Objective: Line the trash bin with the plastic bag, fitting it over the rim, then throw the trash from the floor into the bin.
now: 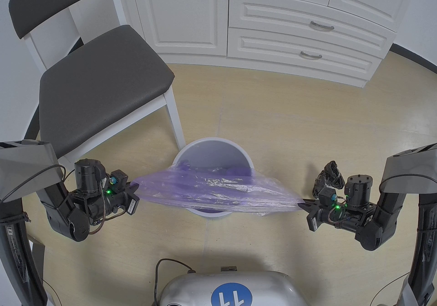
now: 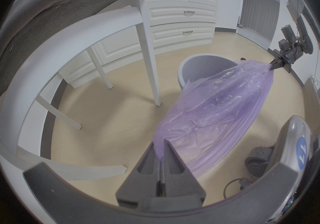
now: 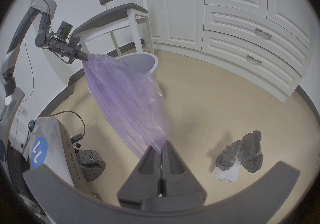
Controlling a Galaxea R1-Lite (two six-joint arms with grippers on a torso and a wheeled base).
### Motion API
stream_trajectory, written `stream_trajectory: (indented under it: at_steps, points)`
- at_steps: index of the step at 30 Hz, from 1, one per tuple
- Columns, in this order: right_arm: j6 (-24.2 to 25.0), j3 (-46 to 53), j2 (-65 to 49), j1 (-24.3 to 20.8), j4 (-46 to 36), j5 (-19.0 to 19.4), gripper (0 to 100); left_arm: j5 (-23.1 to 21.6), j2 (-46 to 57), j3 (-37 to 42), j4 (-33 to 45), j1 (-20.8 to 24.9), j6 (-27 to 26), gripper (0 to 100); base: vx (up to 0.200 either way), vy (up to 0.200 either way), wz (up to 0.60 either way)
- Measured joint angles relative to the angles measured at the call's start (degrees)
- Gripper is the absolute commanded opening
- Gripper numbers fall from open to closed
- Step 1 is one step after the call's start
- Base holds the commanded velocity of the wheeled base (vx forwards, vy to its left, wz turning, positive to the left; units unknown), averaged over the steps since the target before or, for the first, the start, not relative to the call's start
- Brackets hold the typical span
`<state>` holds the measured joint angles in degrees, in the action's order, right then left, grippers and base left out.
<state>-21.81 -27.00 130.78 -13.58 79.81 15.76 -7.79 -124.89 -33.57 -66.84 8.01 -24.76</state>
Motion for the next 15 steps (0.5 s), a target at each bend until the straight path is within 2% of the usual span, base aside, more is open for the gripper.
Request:
stream_trajectory:
  at_steps: [6, 15]
  points:
    - [-2.27, 2.61, -2.12, 0.38, -0.11, 0.3, 0, -3.97, 4.28, 1.83, 5.18, -0.24, -0.2, 0, 0.0, 0.0, 0.0]
    - [-4.49, 5.32, -3.88, 0.05, -0.02, 0.55, 0, -4.68, 7.73, 3.93, 6.13, -0.1, -2.9, 0, 0.0, 0.0, 0.0]
